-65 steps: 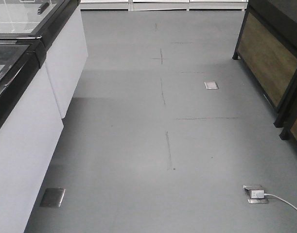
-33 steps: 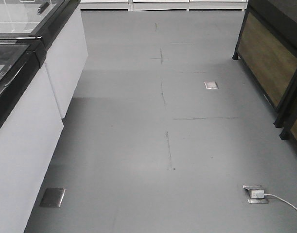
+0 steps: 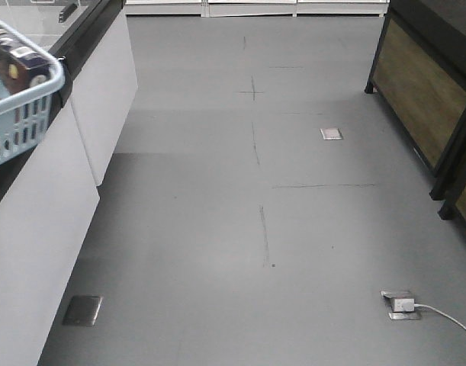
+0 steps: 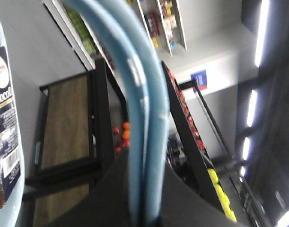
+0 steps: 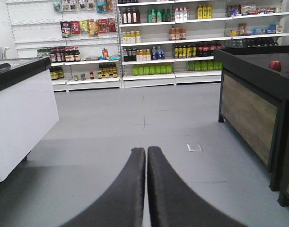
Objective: Left arm holds basket, right arm returns cookies
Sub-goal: 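Lift the basket with the left gripper and swing it in front of the robot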
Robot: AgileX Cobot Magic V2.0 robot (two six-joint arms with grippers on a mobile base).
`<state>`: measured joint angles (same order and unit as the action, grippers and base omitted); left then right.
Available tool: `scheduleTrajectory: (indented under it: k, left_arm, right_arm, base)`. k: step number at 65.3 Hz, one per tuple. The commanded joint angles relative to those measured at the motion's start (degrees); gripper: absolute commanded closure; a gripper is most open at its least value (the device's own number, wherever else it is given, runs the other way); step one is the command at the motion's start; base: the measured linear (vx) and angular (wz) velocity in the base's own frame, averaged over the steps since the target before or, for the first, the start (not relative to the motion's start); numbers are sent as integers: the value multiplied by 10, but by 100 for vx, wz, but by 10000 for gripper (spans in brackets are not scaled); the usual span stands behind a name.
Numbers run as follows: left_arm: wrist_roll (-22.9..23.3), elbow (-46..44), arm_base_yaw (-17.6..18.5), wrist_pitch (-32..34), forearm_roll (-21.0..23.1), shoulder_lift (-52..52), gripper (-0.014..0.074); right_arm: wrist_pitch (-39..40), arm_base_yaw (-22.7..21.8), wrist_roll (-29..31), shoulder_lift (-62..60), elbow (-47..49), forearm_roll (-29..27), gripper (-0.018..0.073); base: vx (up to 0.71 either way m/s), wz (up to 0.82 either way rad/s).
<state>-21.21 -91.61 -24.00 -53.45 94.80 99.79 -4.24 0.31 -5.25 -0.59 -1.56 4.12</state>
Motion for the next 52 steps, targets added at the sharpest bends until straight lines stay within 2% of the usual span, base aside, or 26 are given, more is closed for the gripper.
scheduleTrajectory:
  k: [1, 8, 12, 17, 32, 42, 52]
  left_arm:
    - [-25, -21, 64, -22, 67, -15, 604]
    - [-54, -21, 120, -52, 40, -4, 604]
    - [-56, -20, 151, -65, 14, 3, 604]
    - [-57, -6, 196, -67, 9, 11, 604]
    - [-126, 78, 295, -75, 35, 13, 604]
    - [-173, 152, 350, -107, 71, 13, 604]
    - [-215, 209, 402, -119, 71, 13, 604]
  right_arm:
    - [42, -2, 0, -7, -2, 5, 567]
    - [42, -2, 0, -7, -2, 5, 567]
    - [42, -2, 0, -7, -2, 5, 567]
    - [42, -2, 0, -7, -2, 5, 567]
    - [42, -2, 0, -7, -2, 5, 567]
    - [42, -2, 0, -7, -2, 5, 567]
    - [42, -2, 0, -7, -2, 5, 567]
  base:
    - [0, 0]
    - [0, 0]
    - [0, 0]
    - [0, 0]
    - [0, 0]
    - [0, 0]
    - [0, 0]
